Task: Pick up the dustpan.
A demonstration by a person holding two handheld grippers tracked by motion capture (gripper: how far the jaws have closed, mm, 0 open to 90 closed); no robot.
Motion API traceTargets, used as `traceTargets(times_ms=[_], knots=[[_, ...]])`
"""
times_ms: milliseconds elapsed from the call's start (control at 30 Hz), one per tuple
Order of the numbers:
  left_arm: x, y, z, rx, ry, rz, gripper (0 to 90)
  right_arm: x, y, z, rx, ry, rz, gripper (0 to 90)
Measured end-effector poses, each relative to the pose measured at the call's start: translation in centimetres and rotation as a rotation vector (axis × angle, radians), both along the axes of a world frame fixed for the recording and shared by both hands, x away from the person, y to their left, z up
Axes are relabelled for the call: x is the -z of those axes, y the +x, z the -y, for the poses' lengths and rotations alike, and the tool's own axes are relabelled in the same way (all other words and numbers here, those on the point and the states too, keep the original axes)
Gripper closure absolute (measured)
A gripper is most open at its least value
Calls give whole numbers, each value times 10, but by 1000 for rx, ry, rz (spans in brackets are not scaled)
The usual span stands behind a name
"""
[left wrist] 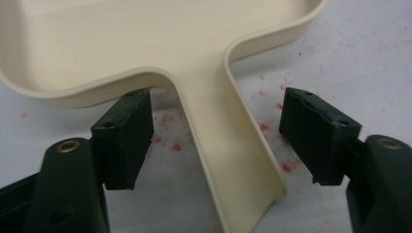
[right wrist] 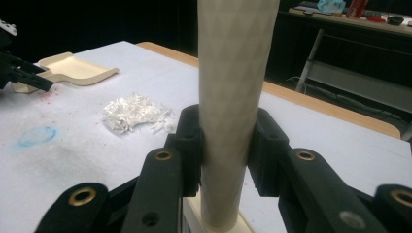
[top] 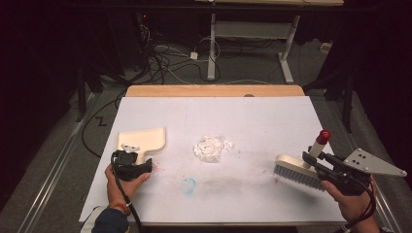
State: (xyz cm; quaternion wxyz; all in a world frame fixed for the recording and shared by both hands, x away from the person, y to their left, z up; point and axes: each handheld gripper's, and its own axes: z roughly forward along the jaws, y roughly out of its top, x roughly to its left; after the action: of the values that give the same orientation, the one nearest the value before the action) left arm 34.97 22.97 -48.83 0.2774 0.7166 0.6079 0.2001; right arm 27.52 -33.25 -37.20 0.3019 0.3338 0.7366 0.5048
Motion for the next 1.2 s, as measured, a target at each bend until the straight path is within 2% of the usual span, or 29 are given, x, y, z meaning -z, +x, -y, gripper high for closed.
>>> traceTargets(times_ms=[133, 267, 467, 567, 733, 933, 1000, 1033, 1200], knots=[[-1, 8, 0, -3, 2, 1, 306, 1, 0, 0, 0, -2, -7, 709], [-2, 13, -4, 10, 2, 0, 469, 3, 1, -2, -6, -8, -12, 709], [-3, 20, -4, 56, 30, -5, 633, 5, 3, -3, -2, -5, -24, 709], [-4, 22, -3, 81, 57, -10, 635, 5, 3, -3, -3, -4, -25, 710], [-6, 24, -7, 99, 39, -15, 638, 6, 4, -5, -12, -9, -28, 709], [-11, 26, -7, 122, 58, -26, 639, 7, 6, -5, -11, -6, -34, 709], [-15, 24, -9, 132, 57, -27, 640, 7, 7, -3, -9, -6, -33, 709], [-19, 22, -9, 145, 72, -26, 640, 7, 7, -3, -8, -3, -31, 710], [-30, 12, -9, 168, 93, -10, 640, 6, 8, 0, 5, 9, -24, 710]])
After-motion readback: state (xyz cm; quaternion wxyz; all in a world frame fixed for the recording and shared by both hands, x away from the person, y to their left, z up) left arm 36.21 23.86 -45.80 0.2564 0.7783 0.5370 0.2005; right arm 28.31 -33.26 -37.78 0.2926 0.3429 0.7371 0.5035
